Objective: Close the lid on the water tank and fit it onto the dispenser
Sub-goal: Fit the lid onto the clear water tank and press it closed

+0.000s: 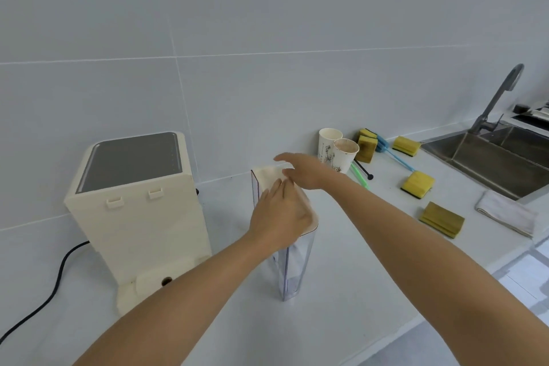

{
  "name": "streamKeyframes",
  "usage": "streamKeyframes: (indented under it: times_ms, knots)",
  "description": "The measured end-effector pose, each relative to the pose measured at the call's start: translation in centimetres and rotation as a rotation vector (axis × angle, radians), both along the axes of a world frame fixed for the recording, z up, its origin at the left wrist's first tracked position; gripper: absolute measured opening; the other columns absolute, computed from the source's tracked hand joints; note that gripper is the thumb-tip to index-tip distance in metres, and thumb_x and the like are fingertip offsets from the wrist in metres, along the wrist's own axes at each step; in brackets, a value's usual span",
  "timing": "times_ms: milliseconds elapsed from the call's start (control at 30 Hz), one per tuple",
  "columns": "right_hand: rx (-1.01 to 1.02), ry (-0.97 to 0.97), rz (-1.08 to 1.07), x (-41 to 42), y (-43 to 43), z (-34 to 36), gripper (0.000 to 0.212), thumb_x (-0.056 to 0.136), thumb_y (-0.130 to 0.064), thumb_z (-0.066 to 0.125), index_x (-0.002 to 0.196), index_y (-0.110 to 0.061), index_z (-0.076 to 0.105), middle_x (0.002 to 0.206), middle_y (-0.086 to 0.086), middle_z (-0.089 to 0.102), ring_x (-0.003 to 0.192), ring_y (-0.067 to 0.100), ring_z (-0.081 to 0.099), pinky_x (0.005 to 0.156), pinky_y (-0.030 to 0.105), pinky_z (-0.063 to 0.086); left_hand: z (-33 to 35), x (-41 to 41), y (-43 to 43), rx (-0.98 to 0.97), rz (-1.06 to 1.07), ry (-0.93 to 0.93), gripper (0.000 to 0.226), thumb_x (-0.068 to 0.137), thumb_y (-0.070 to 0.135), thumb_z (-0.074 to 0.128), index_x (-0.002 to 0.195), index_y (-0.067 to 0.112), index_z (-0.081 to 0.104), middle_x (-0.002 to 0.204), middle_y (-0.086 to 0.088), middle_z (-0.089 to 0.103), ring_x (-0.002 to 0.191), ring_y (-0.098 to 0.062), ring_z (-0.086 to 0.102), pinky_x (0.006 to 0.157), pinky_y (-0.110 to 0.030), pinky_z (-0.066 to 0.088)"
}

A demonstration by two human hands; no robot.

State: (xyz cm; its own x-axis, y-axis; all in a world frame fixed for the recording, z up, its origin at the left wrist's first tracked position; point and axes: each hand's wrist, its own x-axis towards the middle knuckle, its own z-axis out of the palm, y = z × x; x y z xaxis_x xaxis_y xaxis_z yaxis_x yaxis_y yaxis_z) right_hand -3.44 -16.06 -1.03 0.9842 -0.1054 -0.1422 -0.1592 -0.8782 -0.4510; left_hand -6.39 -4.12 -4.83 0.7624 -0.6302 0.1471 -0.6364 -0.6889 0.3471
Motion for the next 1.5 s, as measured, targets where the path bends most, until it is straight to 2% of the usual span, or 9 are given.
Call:
streamKeyframes:
  times_ms: [267,433,533,667,933,1067,1233,1333,1500]
  knots:
    - [-0.078,0.087,0.158,3.4,2.0,-0.5,0.043,0.094,-0.028,0.042,0.136,-0.021,0.042,0.149,0.005,0.038,0.137,0.024,0.033,0.111,0.033,0.024,-0.9,-1.3,-0.5,0.028,-0.209,-0.12,0.045,0.079,0.036,0.039,0.094,0.001,0.064,0.101,-0.015,0.07,0.101,-0.031,0.064,0.079,-0.033,0.055]
    - [-0.145,0.189,0.226,4.4,3.2,-1.4,0.045,0.094,-0.032,0.041,0.138,-0.022,0.039,0.152,0.011,0.029,0.142,0.027,0.024,0.115,0.037,0.019,-1.3,-1.4,-1.2,0.185,-0.21,-0.121,0.044,0.096,0.027,0.033,0.134,0.007,0.039,0.144,-0.008,0.041,0.139,-0.021,0.025,0.117,-0.036,0.017]
    - [-0.178,0.19,0.22,4.9,3.1,-2.2,0.036,0.092,-0.031,0.04,0.121,-0.019,0.057,0.121,0.007,0.052,0.122,0.03,0.045,0.107,0.042,0.035,-1.1,-1.4,-1.2,0.128,-0.215,-0.102,0.037,0.095,0.025,0.038,0.122,0.003,0.05,0.131,-0.013,0.054,0.128,-0.025,0.04,0.108,-0.035,0.028]
    - [-0.16,0.123,0.172,5.0,2.9,-2.7,0.021,0.088,-0.026,0.036,0.076,-0.02,0.053,0.073,-0.005,0.038,0.088,0.026,0.044,0.087,0.038,0.042,-0.8,-1.4,-0.8,0.023,-0.234,-0.121,0.03,0.089,0.021,0.049,0.106,-0.001,0.059,0.113,-0.018,0.064,0.11,-0.03,0.054,0.092,-0.035,0.044]
    - [-0.129,0.117,0.063,4.2,2.2,-2.9,0.043,0.091,-0.041,0.028,0.124,-0.027,0.052,0.128,0.011,0.048,0.124,0.032,0.037,0.106,0.049,0.033,-0.9,-0.5,1.5,0.019,-0.299,-0.26,0.011,0.053,0.025,0.07,0.06,0.018,0.068,0.068,0.008,0.072,0.067,-0.009,0.07,0.04,-0.011,0.045]
    - [-0.147,0.135,-0.001,3.7,1.6,-2.8,0.044,0.092,-0.042,0.025,0.128,-0.03,0.046,0.134,0.012,0.042,0.127,0.033,0.032,0.106,0.048,0.032,-1.5,0.2,3.1,-0.057,-0.33,-0.248,0.022,0.067,0.025,0.051,0.069,0.021,0.072,0.084,0.01,0.076,0.086,0.001,0.057,0.046,-0.013,0.052]
    - [-0.115,0.116,-0.103,2.7,0.6,-2.9,0.045,0.092,-0.044,0.025,0.129,-0.027,0.045,0.133,0.014,0.041,0.121,0.036,0.043,0.104,0.047,0.035,-1.4,1.0,6.0,0.077,-0.238,-0.136,0.039,0.094,0.014,0.039,0.13,0.023,0.051,0.149,0.006,0.038,0.139,-0.01,0.031,0.111,-0.029,0.035]
    - [-0.091,0.103,-0.137,1.8,0.1,-3.0,0.045,0.092,-0.041,0.029,0.123,-0.015,0.048,0.129,0.018,0.046,0.117,0.037,0.047,0.1,0.046,0.04,-1.3,1.9,7.4,0.006,-0.214,-0.25,0.039,0.089,0.011,0.052,0.126,0.021,0.056,0.139,0.001,0.053,0.129,-0.015,0.049,0.099,-0.026,0.046]
    - [-0.084,0.095,-0.184,0.3,-0.4,-3.2,0.047,0.09,-0.044,0.03,0.116,-0.01,0.049,0.123,0.021,0.051,0.111,0.038,0.05,0.094,0.046,0.043,-0.9,3.5,8.8,0.165,-0.112,-0.052,0.046,0.097,0.023,0.04,0.142,0.028,0.03,0.153,0.008,0.029,0.142,-0.007,0.024,0.112,-0.025,0.027]
